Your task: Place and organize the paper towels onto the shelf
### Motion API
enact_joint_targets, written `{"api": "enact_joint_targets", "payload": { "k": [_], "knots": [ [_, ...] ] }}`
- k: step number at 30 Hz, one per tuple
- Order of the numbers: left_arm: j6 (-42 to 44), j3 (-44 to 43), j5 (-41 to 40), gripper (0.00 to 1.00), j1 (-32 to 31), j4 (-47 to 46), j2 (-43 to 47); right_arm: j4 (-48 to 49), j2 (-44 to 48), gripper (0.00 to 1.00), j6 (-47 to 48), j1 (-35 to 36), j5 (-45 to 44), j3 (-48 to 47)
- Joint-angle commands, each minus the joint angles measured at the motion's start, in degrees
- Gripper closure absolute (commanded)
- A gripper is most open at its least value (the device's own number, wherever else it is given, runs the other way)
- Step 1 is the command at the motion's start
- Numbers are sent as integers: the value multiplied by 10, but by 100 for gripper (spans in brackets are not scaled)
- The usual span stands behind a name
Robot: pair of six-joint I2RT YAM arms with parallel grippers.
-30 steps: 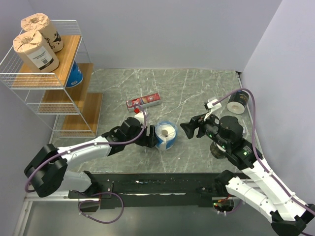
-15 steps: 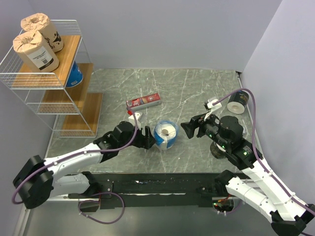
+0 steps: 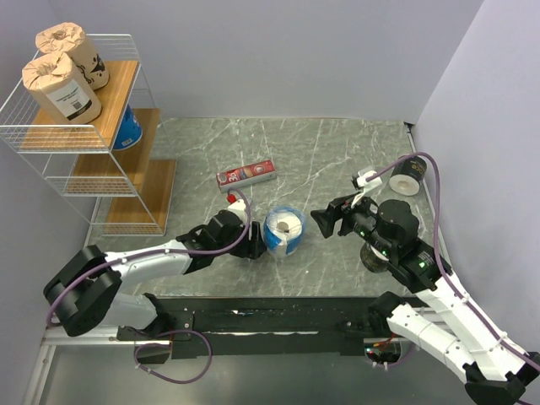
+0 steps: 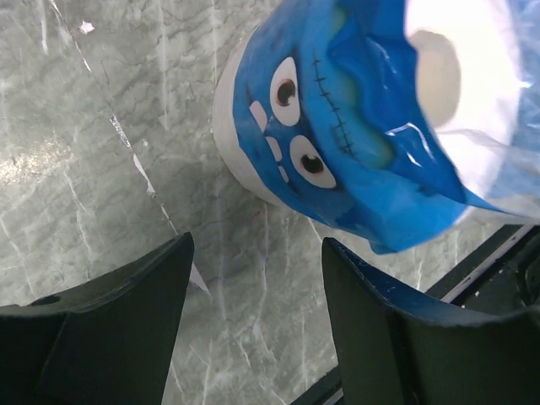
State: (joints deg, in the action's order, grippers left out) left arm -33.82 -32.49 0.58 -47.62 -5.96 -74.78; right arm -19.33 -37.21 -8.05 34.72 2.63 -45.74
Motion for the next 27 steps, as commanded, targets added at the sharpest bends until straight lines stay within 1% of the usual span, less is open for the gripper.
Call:
{"api": "enact_joint_targets", "payload": {
  "k": [1,4,5,9,14,20,23,27],
  "knots": [
    [-6,-33,-4,32,-3,-42,-19,20,14,18,4,-4,-5,-18],
    [-3,-43,-4,31,-3,-48,-32,20,13,18,6,-5,-6,-15],
    [-2,-47,-20,31,-3,-48,-36,21,14,18,5,-5,-7,-14],
    [-1,-65,-36,32,-3,-45,-67,25,13,18,7,-4,-7,-10],
    [-25,-58,-50,33,-4,-48,-93,25,8,18,7,-5,-6,-9],
    [-34,-56,-69,32,-3,-43,-125,28,8,18,6,-5,-5,-5],
    [-30,-67,-76,32,-5,-28,-120,22,6,18,7,-5,-3,-8],
    [-26,-70,-98,31,-6,8,-76,25,9,18,3,-5,-9,1]
  ]
}}
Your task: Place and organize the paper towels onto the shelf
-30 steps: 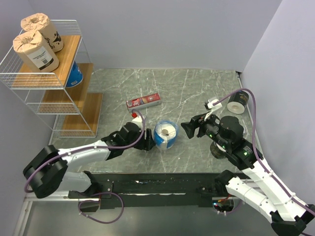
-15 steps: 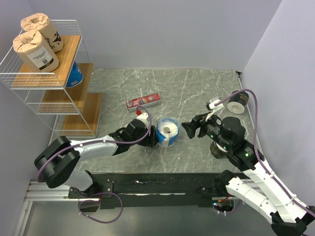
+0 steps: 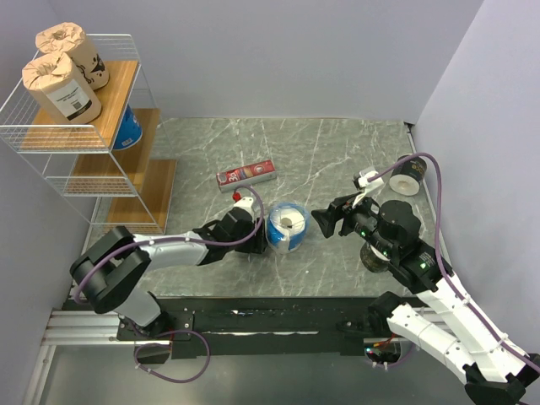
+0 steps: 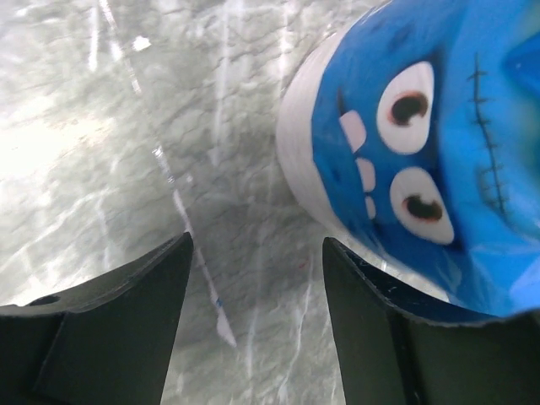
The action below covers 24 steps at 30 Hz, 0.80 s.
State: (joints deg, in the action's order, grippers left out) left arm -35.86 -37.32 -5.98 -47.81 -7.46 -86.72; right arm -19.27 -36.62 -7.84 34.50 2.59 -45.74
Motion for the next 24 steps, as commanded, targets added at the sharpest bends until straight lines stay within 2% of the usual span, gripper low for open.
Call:
{"api": "enact_joint_targets", "payload": {
  "k": [1,4,5,7,8,11,16,19,24],
  "knots": [
    [-5,-21,-35,30,-4,29,52,26,2,18,-1,-3,-10,5],
    [-15,-17,-40,30,-4,46,81,38,-9,17,-21,-4,-14,24],
    [-18,-17,-40,29,-4,48,92,48,-16,17,-23,-4,11,41],
    [-23,-17,-36,28,-4,44,99,93,-20,16,-24,-4,36,70],
    [-25,-19,-33,28,-3,42,99,112,-22,12,-30,-5,56,102],
    [-26,-46,-33,28,-4,53,80,185,-34,8,-43,-5,64,156],
    [-23,-75,-42,29,-1,68,44,340,-45,5,-18,-4,104,235],
    [-22,-78,-40,29,-1,68,34,346,-64,5,17,-4,113,257],
    [-24,-72,-45,29,-2,65,25,393,-116,5,-8,-4,106,280]
  ]
}}
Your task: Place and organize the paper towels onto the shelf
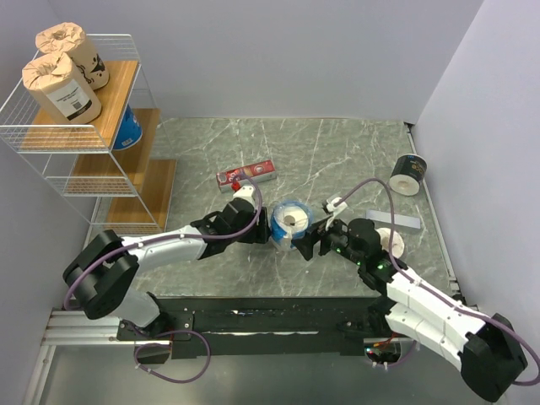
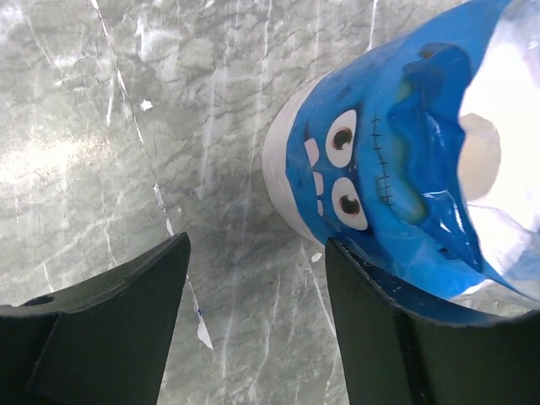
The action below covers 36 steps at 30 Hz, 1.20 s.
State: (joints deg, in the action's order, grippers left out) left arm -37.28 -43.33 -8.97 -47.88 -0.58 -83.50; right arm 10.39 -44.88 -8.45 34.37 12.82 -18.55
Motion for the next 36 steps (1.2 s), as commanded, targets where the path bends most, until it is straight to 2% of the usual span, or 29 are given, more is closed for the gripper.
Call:
{"api": "enact_joint_targets", "payload": {
  "k": [1,8,13,17,19,22,23,27,32,36],
  "knots": [
    [-9,-12,-15,29,0,-5,-10,107,-46,6,-5,-3,2,10],
    [-11,-26,-16,29,1,-14,-46,163,-134,8,-39,1,-39,9],
    [-47,-11,-30,29,0,-24,-61,194,-177,9,-56,16,-61,15],
    [-56,-31,-58,29,0,34,-61,186,-202,9,-56,36,-77,6],
    [-41,-48,-86,28,-1,70,-47,167,-170,9,-54,39,-88,0],
    [10,-82,-106,23,-1,123,9,85,-95,8,-51,39,-100,-24],
    [31,-105,-98,20,-1,131,35,40,-73,7,-49,38,-101,-32],
    [158,-162,-33,14,-7,153,78,-42,36,5,-52,37,-117,-59],
    [269,-228,15,12,-35,172,66,-96,140,4,-67,38,-165,-76],
    [305,-287,21,11,-63,209,9,-135,196,4,-79,38,-207,-81]
  ]
}}
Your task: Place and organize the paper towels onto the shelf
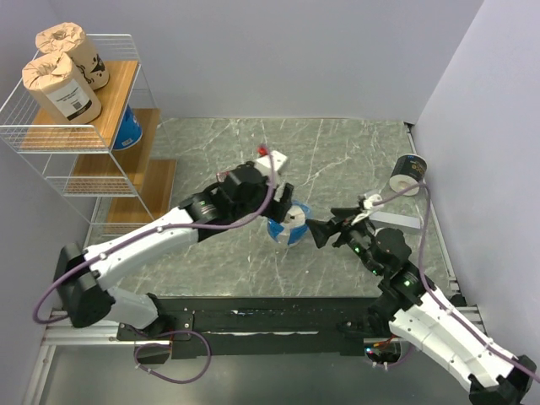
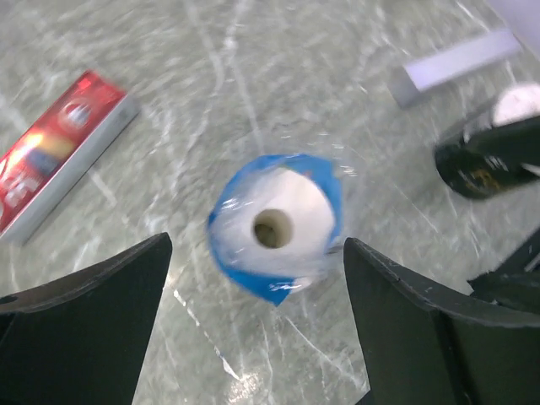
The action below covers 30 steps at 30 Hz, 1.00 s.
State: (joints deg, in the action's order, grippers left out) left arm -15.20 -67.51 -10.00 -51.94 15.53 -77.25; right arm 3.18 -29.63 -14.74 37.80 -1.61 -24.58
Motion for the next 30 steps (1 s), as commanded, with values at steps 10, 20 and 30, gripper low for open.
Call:
{"api": "enact_joint_targets", "payload": {
  "k": [10,20,30],
  "knots": [
    [108,-105,74,12,-57,46,-161,-123,153,3,-20,3,-131,-28],
    [112,-111,55,12,-65,45,-209,-136,182,3,-17,3,-151,-38],
    [113,-89,21,15,-65,27,-243,-142,180,4,-17,3,-150,-42]
  ]
}}
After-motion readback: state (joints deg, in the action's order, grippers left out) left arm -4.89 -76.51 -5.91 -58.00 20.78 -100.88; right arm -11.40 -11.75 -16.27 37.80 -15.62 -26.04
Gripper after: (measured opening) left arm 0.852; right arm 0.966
